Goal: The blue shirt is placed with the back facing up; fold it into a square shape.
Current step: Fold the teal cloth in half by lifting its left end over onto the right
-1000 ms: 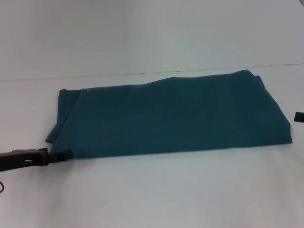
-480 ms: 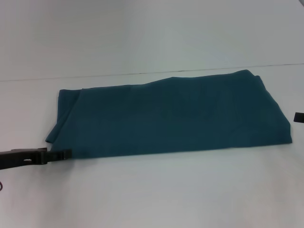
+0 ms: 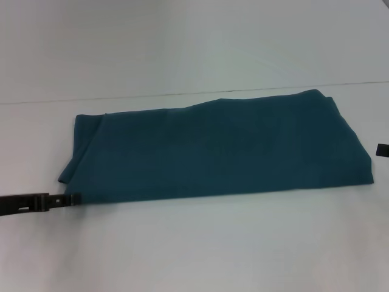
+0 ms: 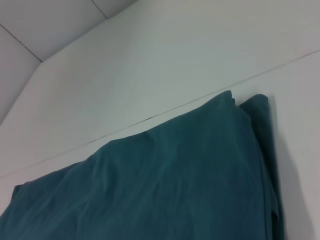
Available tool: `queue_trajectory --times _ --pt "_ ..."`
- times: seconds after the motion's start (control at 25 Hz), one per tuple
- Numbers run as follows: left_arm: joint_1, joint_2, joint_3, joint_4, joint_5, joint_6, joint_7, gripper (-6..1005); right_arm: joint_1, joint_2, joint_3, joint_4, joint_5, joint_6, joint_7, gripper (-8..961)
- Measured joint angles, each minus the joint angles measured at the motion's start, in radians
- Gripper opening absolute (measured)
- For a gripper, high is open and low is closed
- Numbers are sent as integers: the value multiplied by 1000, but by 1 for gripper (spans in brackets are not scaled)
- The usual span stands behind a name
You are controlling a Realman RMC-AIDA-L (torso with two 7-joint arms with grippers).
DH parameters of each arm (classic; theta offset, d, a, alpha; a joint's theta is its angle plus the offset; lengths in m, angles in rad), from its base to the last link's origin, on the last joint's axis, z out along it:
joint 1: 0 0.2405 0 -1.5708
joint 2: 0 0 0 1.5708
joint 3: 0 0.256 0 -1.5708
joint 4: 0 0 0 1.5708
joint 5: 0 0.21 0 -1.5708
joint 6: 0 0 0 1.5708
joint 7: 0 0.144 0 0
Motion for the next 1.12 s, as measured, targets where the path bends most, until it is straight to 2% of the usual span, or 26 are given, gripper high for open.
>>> queue_trajectory --times 0.16,0.48,1.12 --pt "-3 6 0 13 31 30 -58 943 1 0 1 -5 2 0 0 924" --pt "-52 44 -4 21 76 137 -225 942 17 -5 14 -9 6 0 0 924" --pt "-93 46 -5 -61 74 122 -385 940 36 -2 14 -37 7 -17 -12 923"
